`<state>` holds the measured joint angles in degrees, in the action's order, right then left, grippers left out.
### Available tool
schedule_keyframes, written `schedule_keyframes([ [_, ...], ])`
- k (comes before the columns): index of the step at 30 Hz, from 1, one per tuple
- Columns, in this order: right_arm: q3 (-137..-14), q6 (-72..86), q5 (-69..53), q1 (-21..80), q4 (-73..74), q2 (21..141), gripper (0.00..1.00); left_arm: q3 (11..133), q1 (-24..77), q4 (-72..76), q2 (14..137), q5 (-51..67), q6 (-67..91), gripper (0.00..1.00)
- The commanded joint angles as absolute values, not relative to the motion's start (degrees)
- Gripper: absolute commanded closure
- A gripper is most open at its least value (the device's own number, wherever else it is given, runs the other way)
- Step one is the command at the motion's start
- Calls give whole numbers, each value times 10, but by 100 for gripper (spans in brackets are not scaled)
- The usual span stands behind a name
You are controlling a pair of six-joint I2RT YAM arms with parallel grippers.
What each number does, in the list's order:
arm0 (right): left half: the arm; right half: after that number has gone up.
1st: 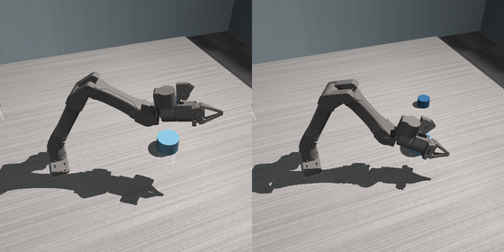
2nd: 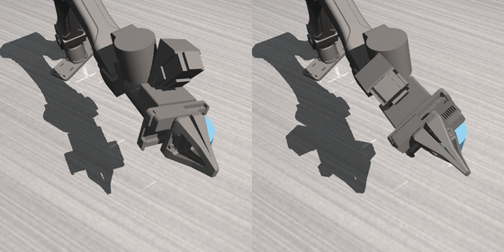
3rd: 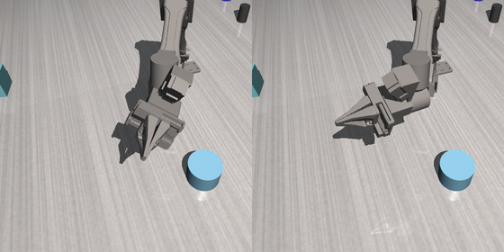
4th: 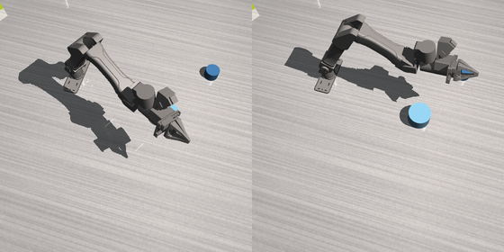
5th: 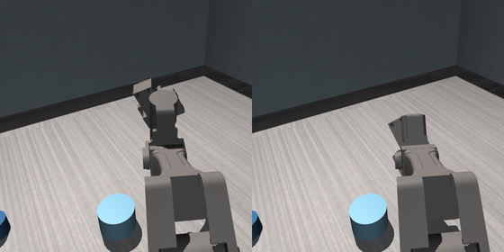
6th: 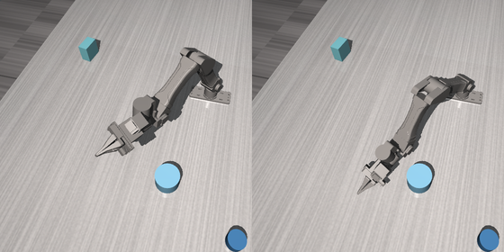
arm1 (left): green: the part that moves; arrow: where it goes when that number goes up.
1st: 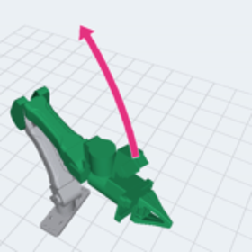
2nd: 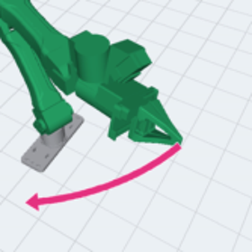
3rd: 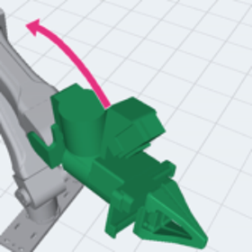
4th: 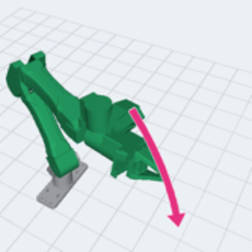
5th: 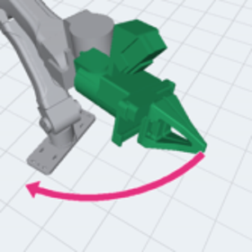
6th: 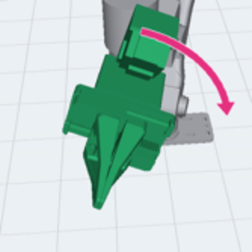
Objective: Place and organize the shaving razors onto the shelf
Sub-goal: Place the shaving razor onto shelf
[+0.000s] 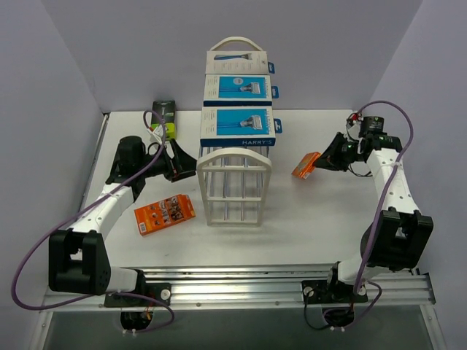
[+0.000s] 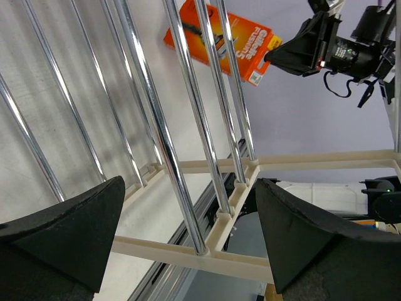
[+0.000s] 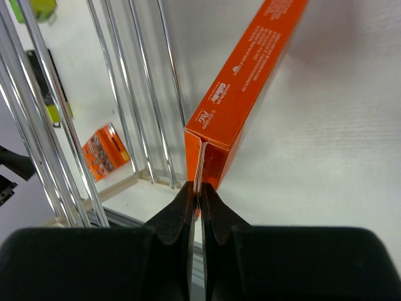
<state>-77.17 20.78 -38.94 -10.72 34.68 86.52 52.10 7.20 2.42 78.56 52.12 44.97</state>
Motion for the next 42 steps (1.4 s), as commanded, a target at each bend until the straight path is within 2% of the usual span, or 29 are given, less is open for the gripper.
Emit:
schedule_keyframes([
  [1, -783, 190, -384, -89, 418, 867, 100, 525, 69, 74, 769, 544, 464, 6],
  [15, -818, 215, -403, -63, 481, 846, 100, 516, 65, 105, 770, 558, 488, 6],
  [22, -851, 208, -364, -53, 536, 844, 100, 512, 65, 114, 769, 561, 496, 6],
  [42, -844, 196, -347, -47, 556, 886, 100, 510, 65, 128, 783, 570, 508, 6],
])
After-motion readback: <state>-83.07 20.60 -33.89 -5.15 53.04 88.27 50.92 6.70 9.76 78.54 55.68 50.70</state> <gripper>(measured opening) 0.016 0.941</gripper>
